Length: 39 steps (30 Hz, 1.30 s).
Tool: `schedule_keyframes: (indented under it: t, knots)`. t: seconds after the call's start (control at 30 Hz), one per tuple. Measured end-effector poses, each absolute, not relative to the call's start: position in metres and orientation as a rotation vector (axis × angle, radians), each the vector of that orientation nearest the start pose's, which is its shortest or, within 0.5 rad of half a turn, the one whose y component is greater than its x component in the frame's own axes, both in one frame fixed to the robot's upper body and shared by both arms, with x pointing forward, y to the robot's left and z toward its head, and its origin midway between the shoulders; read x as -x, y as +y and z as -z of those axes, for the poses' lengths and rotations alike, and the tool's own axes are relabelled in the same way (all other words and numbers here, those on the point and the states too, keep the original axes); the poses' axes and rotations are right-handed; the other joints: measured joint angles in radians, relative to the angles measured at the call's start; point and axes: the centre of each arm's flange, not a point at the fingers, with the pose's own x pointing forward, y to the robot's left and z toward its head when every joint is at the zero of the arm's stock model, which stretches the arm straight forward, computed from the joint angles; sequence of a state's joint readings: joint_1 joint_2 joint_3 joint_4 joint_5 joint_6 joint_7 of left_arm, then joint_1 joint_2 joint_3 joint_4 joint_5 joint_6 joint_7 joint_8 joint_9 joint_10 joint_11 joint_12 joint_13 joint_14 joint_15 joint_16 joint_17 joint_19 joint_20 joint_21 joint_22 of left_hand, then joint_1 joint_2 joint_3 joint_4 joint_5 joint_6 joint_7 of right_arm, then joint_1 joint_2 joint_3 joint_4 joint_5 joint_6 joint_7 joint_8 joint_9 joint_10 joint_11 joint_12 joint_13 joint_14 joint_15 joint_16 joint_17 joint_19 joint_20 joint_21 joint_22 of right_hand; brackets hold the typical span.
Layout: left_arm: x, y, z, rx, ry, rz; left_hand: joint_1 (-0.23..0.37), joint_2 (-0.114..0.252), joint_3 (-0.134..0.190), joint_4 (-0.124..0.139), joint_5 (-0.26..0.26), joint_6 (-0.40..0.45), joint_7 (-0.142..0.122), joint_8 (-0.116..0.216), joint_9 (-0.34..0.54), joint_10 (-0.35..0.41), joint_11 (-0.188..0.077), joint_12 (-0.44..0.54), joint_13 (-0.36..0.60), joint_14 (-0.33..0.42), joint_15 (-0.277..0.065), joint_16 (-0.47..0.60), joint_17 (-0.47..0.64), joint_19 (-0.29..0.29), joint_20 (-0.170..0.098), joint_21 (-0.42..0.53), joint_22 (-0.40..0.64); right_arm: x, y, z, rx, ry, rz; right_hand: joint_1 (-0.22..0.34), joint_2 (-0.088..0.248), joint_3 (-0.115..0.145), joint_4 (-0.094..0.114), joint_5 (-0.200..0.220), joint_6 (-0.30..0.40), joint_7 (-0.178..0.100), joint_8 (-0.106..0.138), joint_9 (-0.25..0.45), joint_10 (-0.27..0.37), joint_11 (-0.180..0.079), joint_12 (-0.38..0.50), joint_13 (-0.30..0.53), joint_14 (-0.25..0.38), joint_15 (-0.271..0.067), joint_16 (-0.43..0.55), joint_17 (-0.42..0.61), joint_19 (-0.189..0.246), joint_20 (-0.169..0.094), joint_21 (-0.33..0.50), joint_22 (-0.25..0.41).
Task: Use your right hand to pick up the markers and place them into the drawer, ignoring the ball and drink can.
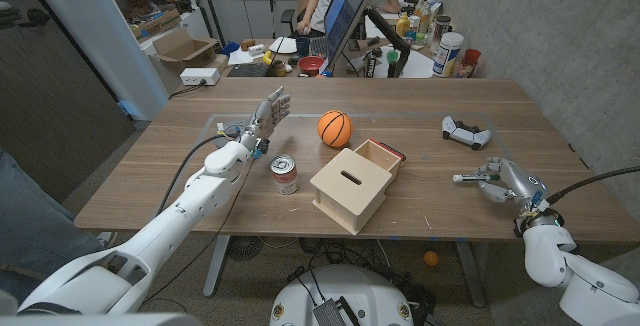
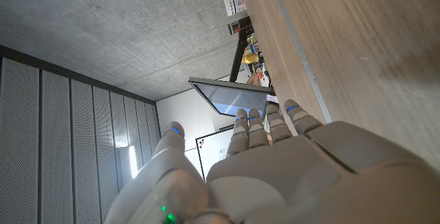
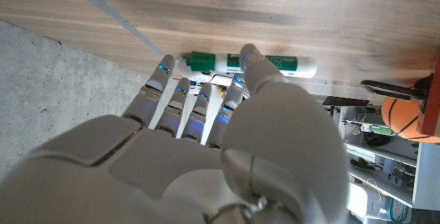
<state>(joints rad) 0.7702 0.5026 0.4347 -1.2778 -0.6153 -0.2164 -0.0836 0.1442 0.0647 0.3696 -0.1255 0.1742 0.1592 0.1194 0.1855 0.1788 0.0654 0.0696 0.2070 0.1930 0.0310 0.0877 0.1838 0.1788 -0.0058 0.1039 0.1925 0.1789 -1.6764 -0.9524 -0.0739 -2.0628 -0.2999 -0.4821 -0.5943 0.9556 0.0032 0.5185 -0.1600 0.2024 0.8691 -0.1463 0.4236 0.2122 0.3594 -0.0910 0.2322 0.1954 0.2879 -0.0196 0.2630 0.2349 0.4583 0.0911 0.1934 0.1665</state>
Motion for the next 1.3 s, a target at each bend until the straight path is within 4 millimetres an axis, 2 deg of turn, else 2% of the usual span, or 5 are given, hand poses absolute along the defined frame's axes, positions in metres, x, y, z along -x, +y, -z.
schedule_keyframes:
  t: [0.2,0.33,0.6,0.9,1.3]
  knots:
    - [-0.667,0.257,0.019,-0.037,-0.537,0.301,0.0,0.0,0.0,0.0,0.0,0.0,0.0,0.0,0.0,0.0,0.0,0.0,0.0,0.0,0.0,0.0,0.0,0.0,0.0,0.0,0.0,-0.458,-0.389,0.136,1.198,-0.333,0.529,0.0,0.0,-0.001,-0.001,0.0,0.0,0.0,0.0,0.0,0.0,0.0,-0.008,0.0,0.001,0.001,0.0,0.0,-0.001,0.001,0.0,0.0]
    - [-0.668,0.258,0.019,-0.037,-0.537,0.301,0.0,0.0,0.0,0.0,0.0,0.0,0.0,0.0,0.0,0.0,0.0,0.0,0.0,0.0,0.0,0.0,0.0,0.0,0.0,0.0,0.0,-0.456,-0.389,0.131,1.212,-0.328,0.541,0.0,0.0,-0.001,-0.001,0.0,0.0,0.0,0.0,0.0,0.004,0.004,-0.008,0.0,0.005,0.005,0.0,0.0,-0.002,0.013,0.0,0.0]
    - [-0.669,0.258,0.021,-0.032,-0.537,0.301,0.0,0.0,0.0,0.0,0.0,0.0,0.0,0.0,0.0,0.0,0.0,0.0,0.0,0.0,0.0,0.0,0.0,0.0,0.0,0.0,0.0,-0.446,-0.379,0.111,1.228,-0.338,0.562,0.0,0.0,-0.001,-0.001,0.0,0.0,0.0,0.0,0.0,0.012,0.012,-0.008,0.0,0.016,0.016,0.0,0.002,0.005,0.02,0.0,0.0]
    - [-0.671,0.262,0.023,-0.02,-0.538,0.3,0.0,0.0,0.0,0.0,0.0,0.0,0.0,0.0,0.0,0.0,0.0,0.0,0.0,0.0,0.0,0.0,0.0,0.0,0.0,0.0,0.0,-0.435,-0.372,0.095,1.265,-0.33,0.591,0.0,0.0,-0.001,-0.001,-0.007,0.0,0.0,0.01,0.0,0.026,0.018,-0.008,0.0,0.025,0.025,0.0,0.002,0.009,0.016,0.0,0.0]
    - [-0.672,0.266,0.022,-0.017,-0.543,0.3,0.0,0.0,0.0,0.0,0.0,0.0,0.0,0.0,0.0,0.0,0.0,0.0,0.005,0.0,0.0,0.0,0.0,0.0,0.0,0.0,0.0,-0.416,-0.344,0.071,1.266,-0.347,0.601,0.0,-0.001,-0.001,-0.002,-0.008,0.0,0.0,0.011,0.0,0.041,0.02,-0.008,0.0,0.043,0.032,0.007,0.002,0.014,0.021,0.0,0.004]
